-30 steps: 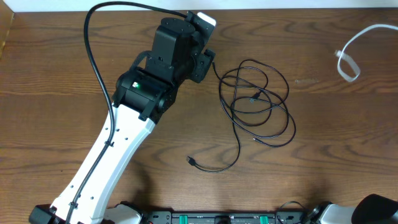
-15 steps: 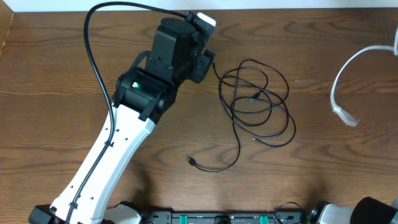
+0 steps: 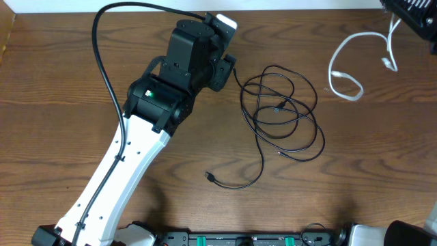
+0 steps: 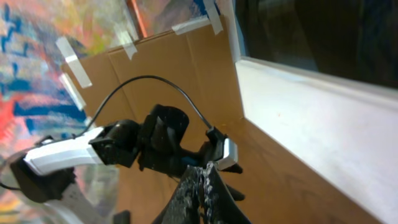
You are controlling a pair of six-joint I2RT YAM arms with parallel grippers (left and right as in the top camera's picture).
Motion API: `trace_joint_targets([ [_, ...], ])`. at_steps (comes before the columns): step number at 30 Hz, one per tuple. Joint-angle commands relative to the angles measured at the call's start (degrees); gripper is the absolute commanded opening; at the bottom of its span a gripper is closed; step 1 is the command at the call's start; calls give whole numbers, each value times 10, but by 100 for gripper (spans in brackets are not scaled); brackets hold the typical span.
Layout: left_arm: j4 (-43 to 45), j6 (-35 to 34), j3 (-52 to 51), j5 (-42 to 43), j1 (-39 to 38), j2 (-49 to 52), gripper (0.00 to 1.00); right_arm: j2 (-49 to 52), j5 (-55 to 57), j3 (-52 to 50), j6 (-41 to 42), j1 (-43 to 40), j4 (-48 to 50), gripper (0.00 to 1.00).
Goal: Untangle cables
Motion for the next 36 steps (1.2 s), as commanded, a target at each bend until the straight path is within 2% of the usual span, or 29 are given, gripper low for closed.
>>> trace_joint_targets([
  [1,0,-6,2,2,2,-12,61,15,24,-2,-5,0,-55,2],
  [8,0,-8,2,17,2,-12,61,15,163,-1,-7,-5,-315,2],
  [11,0,-7,2,17,2,-12,61,14,211,-1,-36,3,-402,2],
  [15,0,-7,2,17,2,-12,61,14,305,-1,-136,14,-580,2],
  [16,0,-7,2,17,2,-12,61,14,358,-1,-184,16,-662,1],
  [18,0,-7,2,17,2,-12,61,14,424,-1,-244,21,-747,2],
  [24,1,-7,2,16,2,-12,61,14,544,5,-360,57,-845,2],
  [31,1,-7,2,17,2,-12,61,14,748,59,-484,112,-974,2],
  [36,0,-7,2,17,2,-12,61,14,832,97,-549,122,-1045,1],
])
